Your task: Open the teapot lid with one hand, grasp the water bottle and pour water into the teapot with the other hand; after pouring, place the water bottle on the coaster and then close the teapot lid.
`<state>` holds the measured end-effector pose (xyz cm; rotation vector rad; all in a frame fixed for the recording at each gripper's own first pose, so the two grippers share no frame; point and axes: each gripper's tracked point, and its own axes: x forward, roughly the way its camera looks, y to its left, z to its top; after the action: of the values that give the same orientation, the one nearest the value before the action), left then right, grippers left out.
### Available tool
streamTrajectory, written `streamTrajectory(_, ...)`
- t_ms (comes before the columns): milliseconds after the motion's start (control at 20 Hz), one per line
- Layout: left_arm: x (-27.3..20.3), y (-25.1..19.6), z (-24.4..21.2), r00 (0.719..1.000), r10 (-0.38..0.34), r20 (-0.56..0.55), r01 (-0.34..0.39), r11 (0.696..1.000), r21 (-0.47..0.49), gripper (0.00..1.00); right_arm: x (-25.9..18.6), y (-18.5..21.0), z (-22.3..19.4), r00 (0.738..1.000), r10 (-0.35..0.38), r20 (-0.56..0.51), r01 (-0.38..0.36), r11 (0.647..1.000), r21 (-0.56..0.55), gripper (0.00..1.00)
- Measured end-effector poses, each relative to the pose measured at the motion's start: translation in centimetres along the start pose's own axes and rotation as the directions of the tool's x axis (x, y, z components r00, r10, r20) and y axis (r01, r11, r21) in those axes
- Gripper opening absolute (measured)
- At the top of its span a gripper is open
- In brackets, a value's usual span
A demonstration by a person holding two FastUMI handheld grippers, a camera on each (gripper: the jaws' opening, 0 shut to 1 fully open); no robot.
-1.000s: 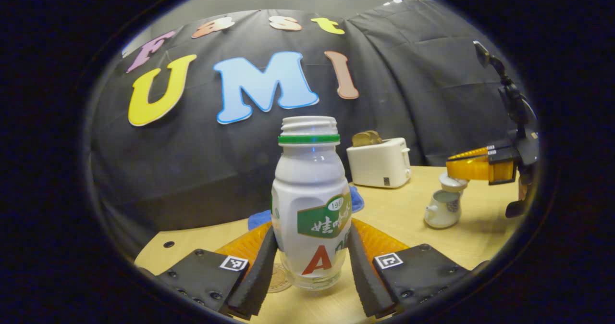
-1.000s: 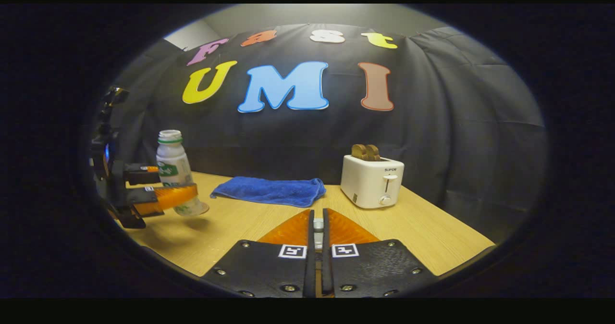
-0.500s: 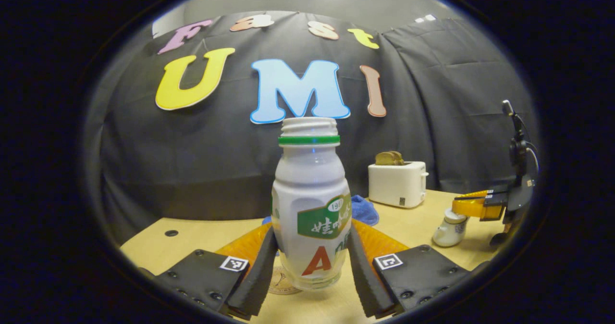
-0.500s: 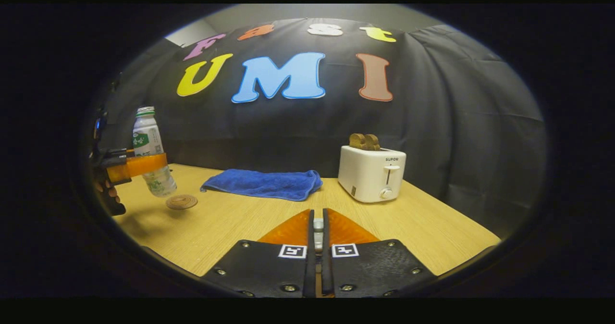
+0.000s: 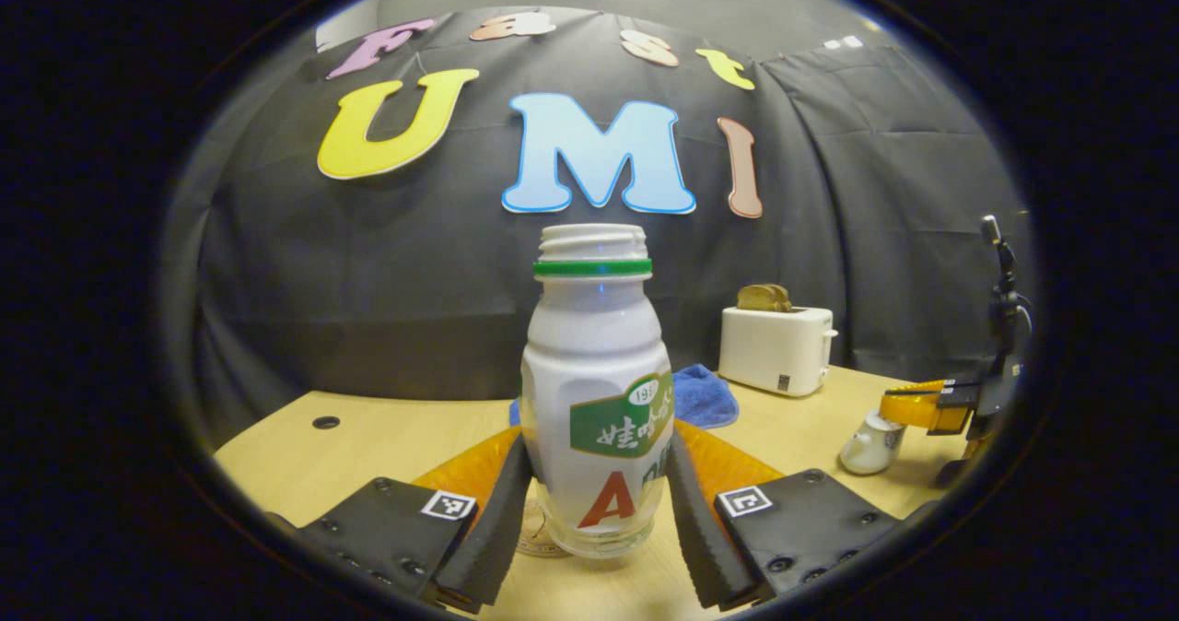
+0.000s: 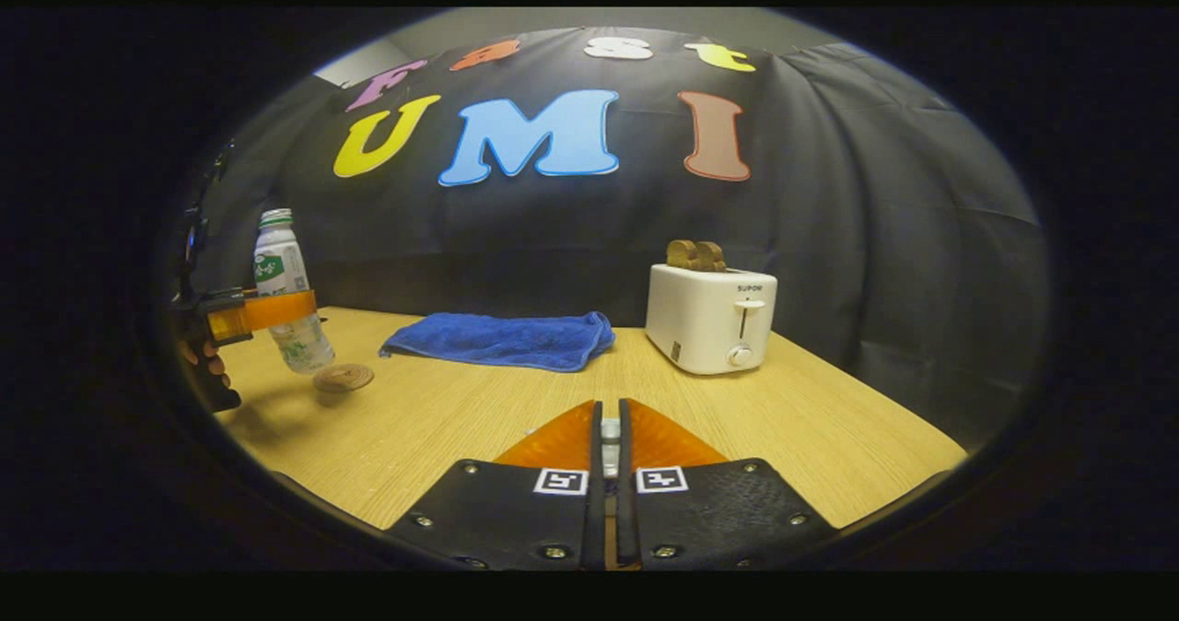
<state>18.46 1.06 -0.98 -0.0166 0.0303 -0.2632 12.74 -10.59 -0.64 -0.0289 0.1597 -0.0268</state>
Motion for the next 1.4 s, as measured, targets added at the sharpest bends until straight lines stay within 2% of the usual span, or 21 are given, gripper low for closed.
streamTrajectory(50, 0.0, 0.1, -0.1, 1.0, 0.006, 0.001, -0.006, 1.0, -0.002, 0.81, 0.0, 0.1, -0.2, 1.0, 0.002, 0.0, -0.002, 1.0, 0.003, 0.0)
streamTrajectory(100, 0.1, 0.4, -0.2, 1.0, 0.01, 0.003, -0.01, 1.0, -0.012, 0.81, 0.0, -0.2, -0.1, 1.0, -0.013, 0.004, 0.013, 1.0, -0.002, 0.26)
streamTrajectory(150, 0.2, 0.9, -0.4, 1.0, 0.014, 0.002, -0.014, 0.999, -0.03, 0.81, -0.1, -0.7, -0.2, 0.999, -0.032, 0.01, 0.032, 0.999, -0.013, 0.13)
streamTrajectory(200, 0.3, 1.3, -0.7, 1.0, 0.019, -0.002, -0.019, 0.999, -0.049, 0.8, -0.1, -0.9, -0.2, 0.999, -0.048, 0.015, 0.048, 0.998, -0.029, 0.05)
streamTrajectory(300, 0.6, 2.4, -1.3, 0.999, 0.033, -0.02, -0.034, 0.997, -0.065, 0.81, -0.9, -0.3, -0.3, 0.999, -0.038, 0.018, 0.038, 0.998, -0.045, 0.64)
streamTrajectory(350, 1.0, 3.0, -1.7, 0.998, 0.049, -0.025, -0.05, 0.997, -0.059, 0.81, -1.0, -0.2, -0.4, 0.999, -0.033, 0.017, 0.034, 0.998, -0.054, 0.82)
streamTrajectory(450, 1.8, 4.5, -2.3, 0.996, 0.075, -0.043, -0.077, 0.997, -0.029, 0.86, -1.2, 0.2, -0.4, 1.0, -0.024, 0.017, 0.025, 0.998, -0.058, 0.81)
streamTrajectory(600, 3.1, 4.4, -3.0, 0.997, 0.05, -0.061, -0.053, 0.998, -0.04, 0.86, -1.3, 0.4, -0.3, 1.0, -0.015, 0.021, 0.016, 0.999, -0.05, 0.81)
streamTrajectory(750, 4.5, 4.8, -5.3, 0.991, 0.076, -0.112, -0.076, 0.997, 0.007, 0.86, -1.2, 0.3, -0.4, 1.0, -0.014, 0.019, 0.014, 0.999, -0.049, 0.81)
streamTrajectory(800, 4.4, 4.7, -5.9, 0.988, 0.078, -0.133, -0.076, 0.997, 0.015, 0.75, -1.2, 0.3, -0.4, 1.0, -0.013, 0.017, 0.014, 0.999, -0.048, 0.81)
streamTrajectory(850, 4.6, 4.8, -5.8, 0.99, 0.08, -0.12, -0.079, 0.997, 0.015, 0.86, -1.3, 0.4, -0.4, 1.0, -0.01, 0.016, 0.011, 0.999, -0.046, 0.81)
streamTrajectory(900, 4.7, 4.8, -5.5, 0.99, 0.079, -0.115, -0.078, 0.997, 0.01, 0.87, -1.3, 0.5, -0.4, 1.0, -0.006, 0.018, 0.007, 0.999, -0.046, 0.81)
streamTrajectory(950, 4.6, 5.0, -5.7, 0.989, 0.078, -0.123, -0.079, 0.997, 0.003, 0.81, -1.3, 0.7, -0.4, 1.0, -0.001, 0.018, 0.002, 0.999, -0.046, 0.81)
streamTrajectory(1050, 4.7, 5.1, -5.7, 0.991, 0.079, -0.106, -0.08, 0.997, -0.006, 0.89, -1.3, 1.0, -0.5, 1.0, 0.01, 0.012, -0.009, 0.999, -0.046, 0.81)
streamTrajectory(1150, 4.6, 5.4, -6.1, 0.988, 0.095, -0.121, -0.096, 0.995, 0.002, 0.81, -1.3, 1.3, -0.5, 1.0, 0.019, 0.012, -0.018, 0.999, -0.044, 0.81)
streamTrajectory(1300, 4.5, 5.3, -5.8, 0.989, 0.114, -0.099, -0.113, 0.994, 0.008, 0.92, -1.4, 1.5, -0.4, 1.0, 0.027, 0.015, -0.026, 0.999, -0.046, 0.81)
streamTrajectory(1350, 4.4, 5.4, -5.7, 0.989, 0.115, -0.095, -0.115, 0.993, 0.007, 0.98, -1.3, 1.6, -0.6, 0.999, 0.03, 0.013, -0.029, 0.998, -0.047, 0.81)
streamTrajectory(1400, 4.3, 5.4, -5.7, 0.989, 0.118, -0.088, -0.118, 0.993, 0.006, 1.0, -1.3, 1.7, -0.5, 0.999, 0.033, 0.012, -0.032, 0.998, -0.048, 0.81)
